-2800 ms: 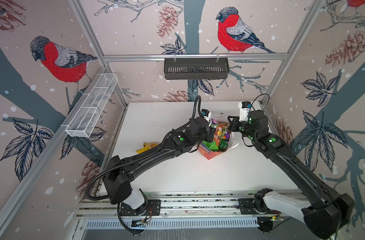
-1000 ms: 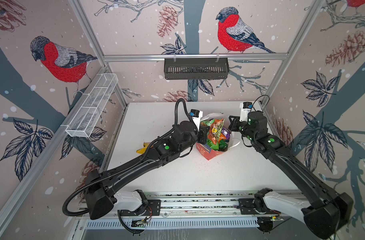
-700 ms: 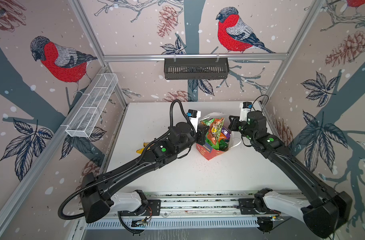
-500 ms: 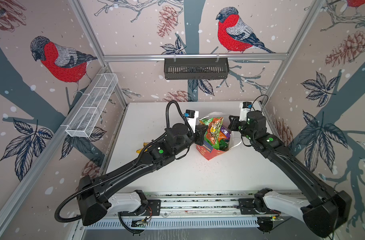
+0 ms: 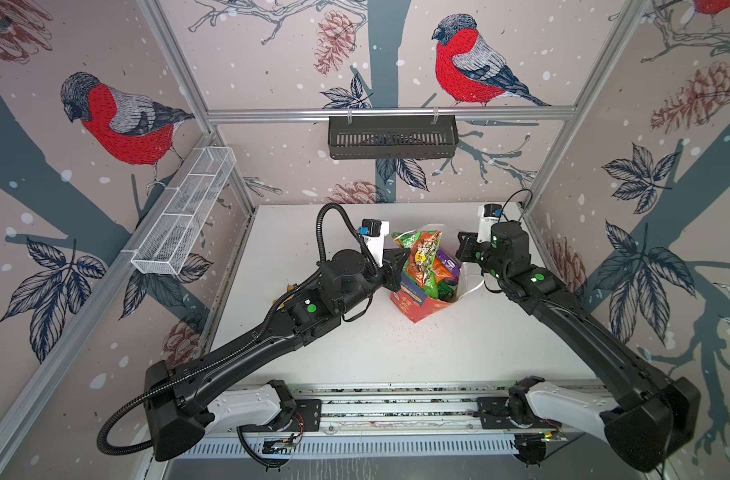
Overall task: Take the snacks out of the paper bag
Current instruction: 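Close the left gripper on the green packet and lift it out of the bag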
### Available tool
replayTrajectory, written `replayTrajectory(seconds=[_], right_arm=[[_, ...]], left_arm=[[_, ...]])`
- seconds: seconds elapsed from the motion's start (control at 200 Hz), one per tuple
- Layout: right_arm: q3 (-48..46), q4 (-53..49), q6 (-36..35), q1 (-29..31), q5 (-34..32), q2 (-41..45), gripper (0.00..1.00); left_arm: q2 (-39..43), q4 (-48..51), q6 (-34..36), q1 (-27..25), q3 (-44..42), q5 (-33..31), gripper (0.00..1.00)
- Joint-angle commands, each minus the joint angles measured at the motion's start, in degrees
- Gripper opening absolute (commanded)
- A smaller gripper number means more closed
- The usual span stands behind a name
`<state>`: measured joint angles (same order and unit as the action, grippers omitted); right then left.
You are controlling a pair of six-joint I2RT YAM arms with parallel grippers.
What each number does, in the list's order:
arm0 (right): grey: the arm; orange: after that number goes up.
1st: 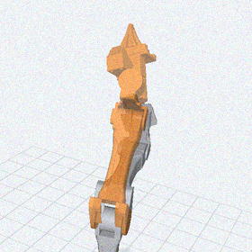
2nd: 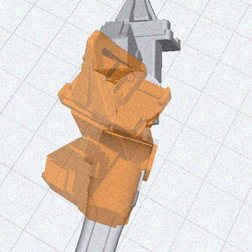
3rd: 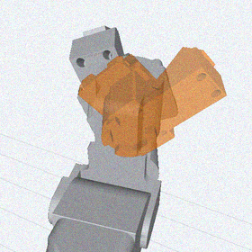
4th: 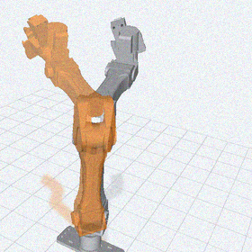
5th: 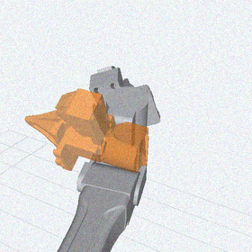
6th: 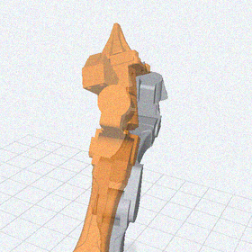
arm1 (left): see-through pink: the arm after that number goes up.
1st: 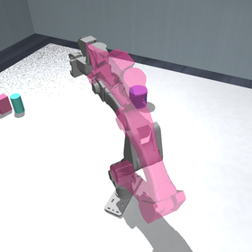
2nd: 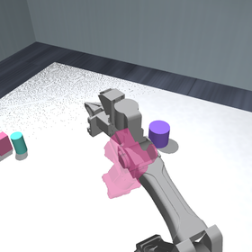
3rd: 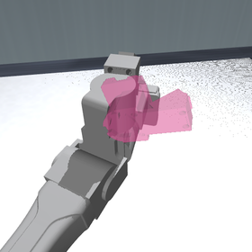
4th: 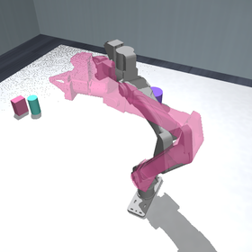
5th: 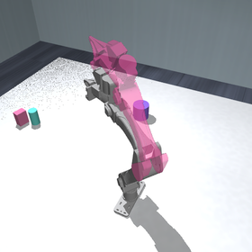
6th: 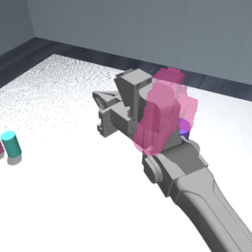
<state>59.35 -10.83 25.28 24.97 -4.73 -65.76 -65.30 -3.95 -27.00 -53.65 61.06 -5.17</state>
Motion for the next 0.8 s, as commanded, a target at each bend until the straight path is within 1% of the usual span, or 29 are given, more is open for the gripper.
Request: replayTrajectory(seconds=[0.0, 0.24, 0.34, 0.445, 0.555, 0.695, 0.796], right_arm=[[0.8, 3.6, -0.8, -0.1, -2.5, -0.1, 0.00], [1.2, 3.0, -0.8, 0.0, -4.4, -0.8, 0.00], [1.4, 2.7, -0.8, -0.1, -4.9, -1.0, 0.00], [1.4, 2.7, -0.8, -0.1, -5.0, -1.1, 0.00], [1.5, 2.6, -0.8, -0.2, -5.1, -1.2, 0.00], [1.6, 2.4, -0.8, -0.2, -5.0, -1.4, 0.00], [1.6, 2.5, -0.7, -0.2, -5.0, -1.4, 0.00]], left_arm=[[1.3, -3.1, 0.5, 0.0, -0.1, -3.2, 0.00], [4.3, -2.4, 1.4, 0.0, -0.6, -4.6, 0.00], [5.8, -2.4, 2.0, 0.0, -1.2, -6.1, 0.00], [7.1, -2.2, 2.8, 0.1, -1.8, -8.2, 0.00], [8.0, -0.3, 3.6, 0.1, -1.7, -12.2, 0.00], [9.6, 0.5, 4.7, 0.3, -2.7, -15.4, 0.00], [10.9, -0.1, 4.2, 0.7, -3.6, -18.2, 0.00]])
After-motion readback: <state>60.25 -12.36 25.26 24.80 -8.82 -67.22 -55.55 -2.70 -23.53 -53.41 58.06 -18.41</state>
